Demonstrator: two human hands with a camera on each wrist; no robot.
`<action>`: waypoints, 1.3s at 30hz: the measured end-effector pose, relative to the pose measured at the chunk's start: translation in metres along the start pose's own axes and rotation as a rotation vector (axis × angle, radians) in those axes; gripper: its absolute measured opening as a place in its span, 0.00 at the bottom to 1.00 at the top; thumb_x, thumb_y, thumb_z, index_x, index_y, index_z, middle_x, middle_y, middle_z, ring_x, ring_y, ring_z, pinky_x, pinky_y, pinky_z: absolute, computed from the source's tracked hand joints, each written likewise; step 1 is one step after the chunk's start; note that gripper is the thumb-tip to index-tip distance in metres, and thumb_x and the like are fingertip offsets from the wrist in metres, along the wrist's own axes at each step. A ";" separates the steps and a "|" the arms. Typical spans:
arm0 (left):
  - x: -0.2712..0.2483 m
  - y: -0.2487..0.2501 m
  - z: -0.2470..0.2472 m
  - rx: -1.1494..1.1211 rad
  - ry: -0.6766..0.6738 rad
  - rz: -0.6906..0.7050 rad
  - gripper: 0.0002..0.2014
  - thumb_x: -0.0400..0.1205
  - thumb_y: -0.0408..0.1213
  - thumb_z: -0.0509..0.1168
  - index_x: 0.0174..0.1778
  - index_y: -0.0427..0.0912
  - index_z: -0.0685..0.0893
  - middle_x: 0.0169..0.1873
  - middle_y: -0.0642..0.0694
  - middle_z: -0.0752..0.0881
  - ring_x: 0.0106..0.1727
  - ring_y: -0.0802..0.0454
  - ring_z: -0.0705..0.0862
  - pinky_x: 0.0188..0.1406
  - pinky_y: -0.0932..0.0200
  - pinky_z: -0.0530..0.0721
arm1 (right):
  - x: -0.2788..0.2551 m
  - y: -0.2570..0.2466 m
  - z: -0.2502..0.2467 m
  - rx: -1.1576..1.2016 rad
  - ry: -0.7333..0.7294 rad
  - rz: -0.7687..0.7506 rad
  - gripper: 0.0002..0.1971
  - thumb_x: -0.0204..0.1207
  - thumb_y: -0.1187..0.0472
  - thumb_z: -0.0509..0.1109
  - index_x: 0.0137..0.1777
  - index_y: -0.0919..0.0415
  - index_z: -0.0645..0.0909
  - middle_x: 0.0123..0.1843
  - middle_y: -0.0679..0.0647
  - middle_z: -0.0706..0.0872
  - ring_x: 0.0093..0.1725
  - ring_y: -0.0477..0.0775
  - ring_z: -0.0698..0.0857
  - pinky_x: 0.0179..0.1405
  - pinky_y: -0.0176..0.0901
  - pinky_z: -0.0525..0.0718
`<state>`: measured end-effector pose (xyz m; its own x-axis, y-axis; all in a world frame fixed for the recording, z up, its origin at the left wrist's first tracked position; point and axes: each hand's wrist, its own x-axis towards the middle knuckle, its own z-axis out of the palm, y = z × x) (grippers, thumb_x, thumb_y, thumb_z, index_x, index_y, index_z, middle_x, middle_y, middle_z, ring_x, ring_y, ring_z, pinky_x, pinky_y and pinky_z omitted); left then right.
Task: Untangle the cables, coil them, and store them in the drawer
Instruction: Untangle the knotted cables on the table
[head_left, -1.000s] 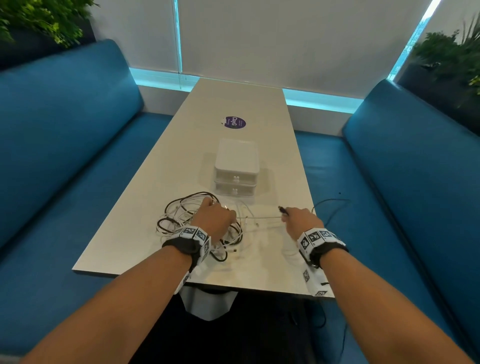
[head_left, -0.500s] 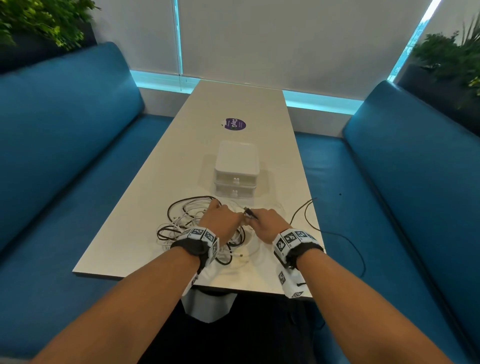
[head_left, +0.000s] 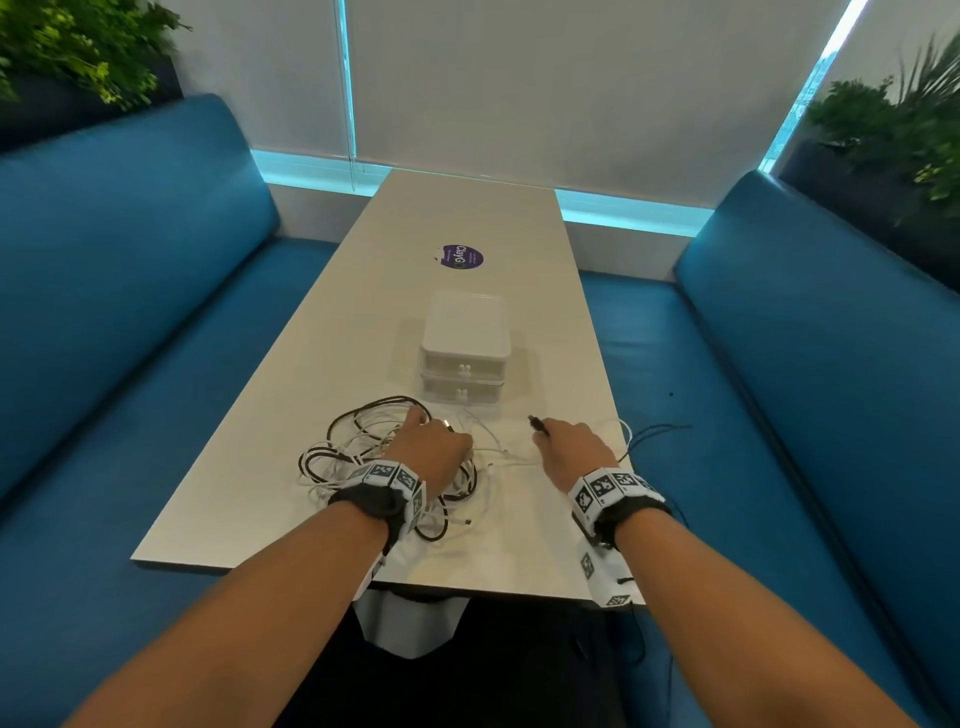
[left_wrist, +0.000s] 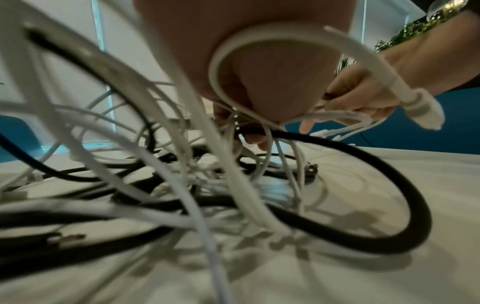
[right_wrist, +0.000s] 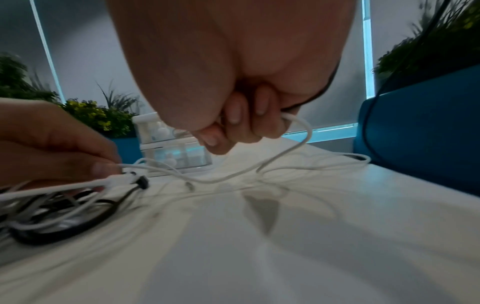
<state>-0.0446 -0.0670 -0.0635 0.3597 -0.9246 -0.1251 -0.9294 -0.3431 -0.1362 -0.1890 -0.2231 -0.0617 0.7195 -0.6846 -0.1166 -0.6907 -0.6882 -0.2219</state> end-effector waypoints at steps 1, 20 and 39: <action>0.001 0.002 0.000 -0.010 0.006 0.011 0.09 0.87 0.34 0.56 0.56 0.52 0.79 0.43 0.47 0.86 0.55 0.43 0.81 0.67 0.46 0.63 | -0.001 -0.007 0.002 0.043 -0.006 -0.057 0.15 0.88 0.49 0.54 0.58 0.55 0.80 0.49 0.59 0.86 0.41 0.60 0.81 0.39 0.48 0.78; 0.009 0.004 0.013 -0.092 0.018 0.091 0.09 0.89 0.39 0.51 0.55 0.50 0.77 0.42 0.49 0.90 0.44 0.44 0.84 0.64 0.43 0.65 | -0.006 -0.022 0.013 -0.012 0.003 -0.136 0.14 0.87 0.48 0.56 0.65 0.51 0.76 0.51 0.59 0.86 0.48 0.63 0.85 0.46 0.52 0.85; 0.004 -0.030 0.023 -0.079 -0.028 0.038 0.15 0.80 0.57 0.63 0.54 0.52 0.83 0.47 0.51 0.86 0.53 0.47 0.82 0.64 0.45 0.65 | -0.012 0.040 0.006 -0.241 -0.059 0.224 0.10 0.85 0.63 0.56 0.61 0.61 0.76 0.58 0.57 0.86 0.58 0.60 0.86 0.46 0.50 0.80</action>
<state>-0.0129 -0.0568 -0.0829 0.3248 -0.9328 -0.1562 -0.9458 -0.3205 -0.0529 -0.2252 -0.2407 -0.0750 0.5456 -0.8153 -0.1938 -0.8245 -0.5637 0.0501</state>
